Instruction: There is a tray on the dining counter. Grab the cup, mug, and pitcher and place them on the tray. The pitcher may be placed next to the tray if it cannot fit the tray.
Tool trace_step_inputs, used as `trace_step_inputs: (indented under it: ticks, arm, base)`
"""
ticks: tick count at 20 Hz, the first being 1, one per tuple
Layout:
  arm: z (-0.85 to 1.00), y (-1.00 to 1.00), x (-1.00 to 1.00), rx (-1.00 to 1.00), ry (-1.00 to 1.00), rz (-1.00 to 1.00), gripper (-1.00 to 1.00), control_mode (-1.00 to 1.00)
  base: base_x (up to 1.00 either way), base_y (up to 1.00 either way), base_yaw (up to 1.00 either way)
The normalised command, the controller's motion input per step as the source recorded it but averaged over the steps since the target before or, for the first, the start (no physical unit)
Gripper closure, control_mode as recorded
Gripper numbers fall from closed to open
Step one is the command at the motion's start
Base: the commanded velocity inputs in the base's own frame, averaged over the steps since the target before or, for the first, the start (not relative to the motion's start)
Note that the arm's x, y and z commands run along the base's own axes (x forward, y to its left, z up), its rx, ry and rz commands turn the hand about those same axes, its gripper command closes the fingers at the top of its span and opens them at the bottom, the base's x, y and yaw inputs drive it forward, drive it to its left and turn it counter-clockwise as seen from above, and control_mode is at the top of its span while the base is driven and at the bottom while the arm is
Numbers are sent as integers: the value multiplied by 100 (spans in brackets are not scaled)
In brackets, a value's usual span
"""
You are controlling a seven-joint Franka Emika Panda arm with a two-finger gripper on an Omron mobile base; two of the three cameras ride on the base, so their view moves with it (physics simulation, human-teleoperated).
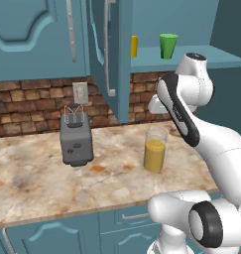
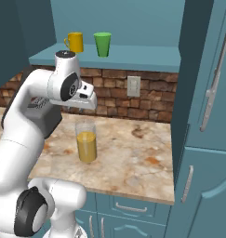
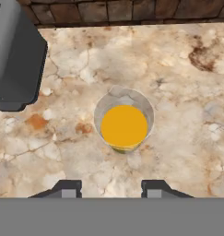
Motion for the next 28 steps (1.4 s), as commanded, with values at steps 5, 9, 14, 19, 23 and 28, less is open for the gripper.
trace_step_inputs:
  ticks: [5,9,14,19,23,28]
  arm:
    - [1,-5,0,3,-6,0,-100,-100]
    - [27,-31,0,14,-20,0,-100,-100]
    - [49,-45,0,20,-19,-1,-100,-100]
    - [57,-29,3,18,-6,-11,-100,-100]
    - [58,-27,23,14,0,-14,-100,-100]
    - [56,-28,35,15,0,-11,-100,-100]
  base:
    - [0,0,0]
    - [0,0,0]
    - [0,0,0]
    - [0,0,0]
    - [0,0,0]
    - [0,0,0]
